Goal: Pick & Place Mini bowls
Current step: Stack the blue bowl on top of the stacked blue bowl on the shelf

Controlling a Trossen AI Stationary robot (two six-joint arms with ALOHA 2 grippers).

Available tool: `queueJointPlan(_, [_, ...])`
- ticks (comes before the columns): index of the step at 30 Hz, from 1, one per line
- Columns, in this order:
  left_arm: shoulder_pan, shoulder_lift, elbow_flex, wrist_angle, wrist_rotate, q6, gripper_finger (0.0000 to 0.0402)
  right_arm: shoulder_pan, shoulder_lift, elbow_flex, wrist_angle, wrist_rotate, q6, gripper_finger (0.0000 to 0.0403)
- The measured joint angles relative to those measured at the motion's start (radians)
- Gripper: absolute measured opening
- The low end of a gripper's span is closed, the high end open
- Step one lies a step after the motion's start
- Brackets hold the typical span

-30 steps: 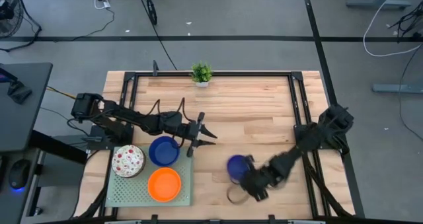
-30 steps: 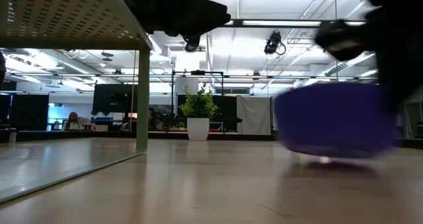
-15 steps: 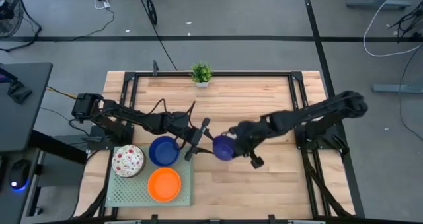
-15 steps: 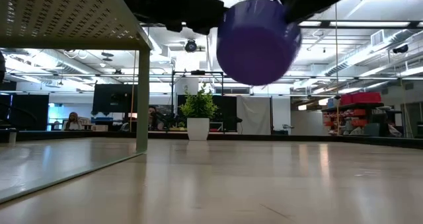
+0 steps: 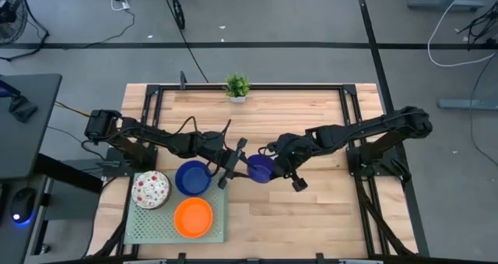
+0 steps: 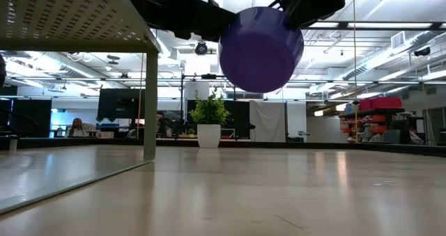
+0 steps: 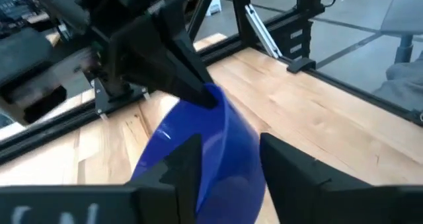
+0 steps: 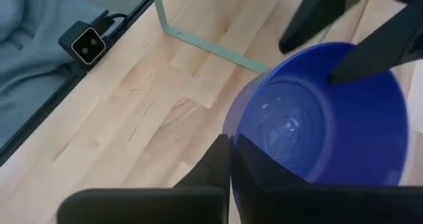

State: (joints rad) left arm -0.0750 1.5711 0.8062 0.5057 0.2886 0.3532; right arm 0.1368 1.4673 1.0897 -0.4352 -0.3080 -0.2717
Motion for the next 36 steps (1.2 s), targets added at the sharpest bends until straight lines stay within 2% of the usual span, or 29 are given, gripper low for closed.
queueJointPlan(10, [0.009, 0.000, -0.001, -0.037, 0.013, 0.006, 0.0062, 0.000, 0.001, -0.002, 0.025, 0.028, -0.037, 0.0006])
queueJointPlan(17, [0.014, -0.001, -0.001, -0.064, 0.056, 0.059, 0.0013, 0.000, -0.002, -0.001, 0.054, 0.049, -0.059, 0.0023])
queueJointPlan(24, [0.016, -0.003, 0.001, -0.025, 0.015, 0.134, 0.0009, 0.006, -0.095, 0.010, 0.060, 0.195, -0.086, 0.0075])
queueJointPlan(29, [0.015, -0.009, 0.027, -0.041, -0.030, 0.178, 0.0005, 0.082, -0.219, 0.014, 0.057, 0.311, 0.005, 0.0079])
queueJointPlan(32, [0.007, -0.024, 0.092, -0.120, -0.030, 0.204, 0.0008, 0.152, -0.252, 0.014, 0.014, 0.327, 0.067, 0.0070])
queueJointPlan(36, [-0.020, -0.042, 0.240, -0.323, -0.070, 0.225, 0.0008, 0.243, -0.259, -0.006, 0.004, 0.333, 0.126, 0.0052])
